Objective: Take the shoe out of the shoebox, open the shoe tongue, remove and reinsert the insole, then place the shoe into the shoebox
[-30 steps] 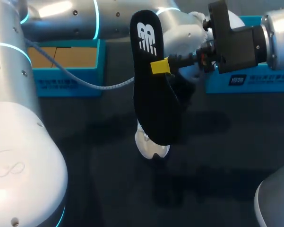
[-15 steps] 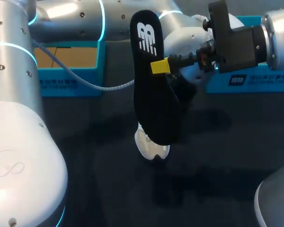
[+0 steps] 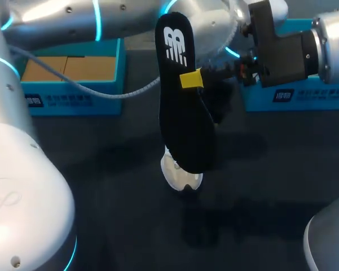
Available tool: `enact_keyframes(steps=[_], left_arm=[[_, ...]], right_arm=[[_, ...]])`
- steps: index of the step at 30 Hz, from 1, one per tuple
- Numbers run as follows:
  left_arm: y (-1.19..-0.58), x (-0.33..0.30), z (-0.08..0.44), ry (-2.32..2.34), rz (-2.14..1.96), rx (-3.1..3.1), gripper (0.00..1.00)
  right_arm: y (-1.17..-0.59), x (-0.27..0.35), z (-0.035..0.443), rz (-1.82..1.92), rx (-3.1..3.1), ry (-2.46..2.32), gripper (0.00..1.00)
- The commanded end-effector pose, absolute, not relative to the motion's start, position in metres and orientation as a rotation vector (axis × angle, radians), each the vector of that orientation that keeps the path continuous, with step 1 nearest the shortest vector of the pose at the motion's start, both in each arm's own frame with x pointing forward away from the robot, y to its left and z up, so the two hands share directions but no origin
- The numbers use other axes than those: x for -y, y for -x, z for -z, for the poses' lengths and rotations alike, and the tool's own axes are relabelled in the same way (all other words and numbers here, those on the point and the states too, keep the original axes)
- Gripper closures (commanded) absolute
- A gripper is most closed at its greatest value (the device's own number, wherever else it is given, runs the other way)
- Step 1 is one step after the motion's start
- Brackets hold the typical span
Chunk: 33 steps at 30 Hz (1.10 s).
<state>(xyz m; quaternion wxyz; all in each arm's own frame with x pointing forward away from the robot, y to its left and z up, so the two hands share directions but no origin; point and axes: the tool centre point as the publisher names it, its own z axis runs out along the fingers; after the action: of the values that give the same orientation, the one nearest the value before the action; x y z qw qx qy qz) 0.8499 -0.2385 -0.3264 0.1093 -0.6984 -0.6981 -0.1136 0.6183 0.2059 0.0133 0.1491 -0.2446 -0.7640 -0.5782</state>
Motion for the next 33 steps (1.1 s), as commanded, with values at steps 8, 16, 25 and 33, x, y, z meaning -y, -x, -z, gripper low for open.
enact_keyframes(steps=[8, 16, 25, 33], left_arm=[[-0.842, 0.191, 0.275, 2.238, 0.104, 2.305, 0.00], [-0.831, 0.166, 0.253, 2.421, -0.107, 2.394, 0.00], [-0.828, 0.156, 0.247, 2.475, -0.165, 2.395, 0.00], [-0.828, 0.156, 0.247, 2.475, -0.165, 2.395, 0.00]], right_arm=[[-0.621, -0.211, -0.013, 1.658, 2.198, 0.706, 1.00], [-0.621, -0.211, -0.013, 1.658, 2.198, 0.706, 1.00], [-0.621, -0.211, -0.013, 1.658, 2.198, 0.706, 1.00], [-0.621, -0.211, -0.013, 1.658, 2.198, 0.706, 1.00]])
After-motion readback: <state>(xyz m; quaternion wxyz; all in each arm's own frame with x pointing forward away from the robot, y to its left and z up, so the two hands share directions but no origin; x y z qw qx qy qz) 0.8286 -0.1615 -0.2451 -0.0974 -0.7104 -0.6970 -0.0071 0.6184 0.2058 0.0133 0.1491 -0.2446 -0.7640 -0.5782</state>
